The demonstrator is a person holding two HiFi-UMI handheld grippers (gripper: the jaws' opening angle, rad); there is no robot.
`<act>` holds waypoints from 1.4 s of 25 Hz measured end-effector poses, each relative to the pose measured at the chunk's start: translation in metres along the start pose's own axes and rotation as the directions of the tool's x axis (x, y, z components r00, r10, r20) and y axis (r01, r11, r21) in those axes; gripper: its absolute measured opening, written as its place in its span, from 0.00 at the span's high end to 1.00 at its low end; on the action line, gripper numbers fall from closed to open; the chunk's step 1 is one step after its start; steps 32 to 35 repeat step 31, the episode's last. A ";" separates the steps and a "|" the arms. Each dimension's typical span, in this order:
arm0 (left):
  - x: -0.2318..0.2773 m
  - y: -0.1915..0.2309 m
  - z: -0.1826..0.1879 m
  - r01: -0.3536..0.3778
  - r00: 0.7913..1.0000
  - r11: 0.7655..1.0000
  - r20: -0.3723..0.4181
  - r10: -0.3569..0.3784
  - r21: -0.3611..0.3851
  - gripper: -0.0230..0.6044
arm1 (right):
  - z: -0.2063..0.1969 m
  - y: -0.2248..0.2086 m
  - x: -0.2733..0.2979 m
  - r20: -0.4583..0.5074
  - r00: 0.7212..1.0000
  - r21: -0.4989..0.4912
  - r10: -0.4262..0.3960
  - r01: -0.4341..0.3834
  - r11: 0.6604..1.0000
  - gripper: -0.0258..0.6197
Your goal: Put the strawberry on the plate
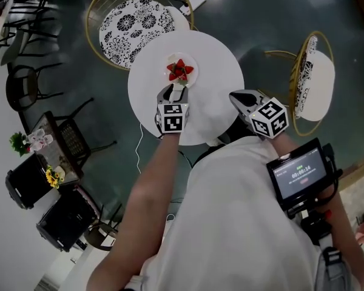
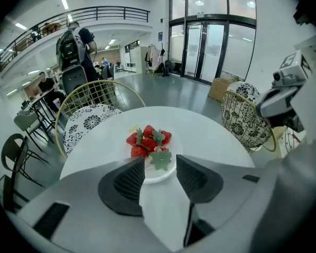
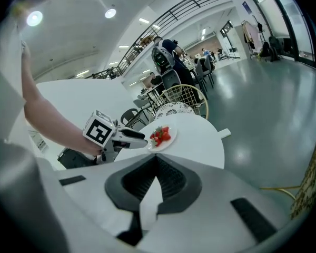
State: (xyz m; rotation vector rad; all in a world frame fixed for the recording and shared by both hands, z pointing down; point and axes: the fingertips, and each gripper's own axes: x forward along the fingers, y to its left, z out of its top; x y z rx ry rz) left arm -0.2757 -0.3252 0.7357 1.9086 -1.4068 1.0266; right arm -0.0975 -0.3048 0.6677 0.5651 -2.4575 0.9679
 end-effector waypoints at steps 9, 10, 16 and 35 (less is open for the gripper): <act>-0.045 -0.018 0.017 0.006 0.987 0.999 0.158 0.001 -0.044 0.95 | 0.010 0.006 -0.002 0.040 0.999 -0.088 0.026 -0.022 0.996 0.95; -0.054 -0.022 0.015 0.019 0.984 0.999 0.179 -0.010 -0.050 0.95 | 0.010 0.010 -0.005 0.045 0.999 -0.094 0.024 -0.019 0.995 0.95; -0.136 -0.047 -0.028 0.086 0.956 0.990 0.289 -0.051 -0.108 0.95 | -0.008 0.066 -0.030 0.091 0.996 -0.101 0.003 0.006 0.995 0.95; -0.128 -0.054 -0.065 0.063 0.963 0.968 0.271 0.006 -0.243 0.95 | -0.011 0.026 0.002 0.083 0.988 -0.081 0.132 -0.125 0.989 0.95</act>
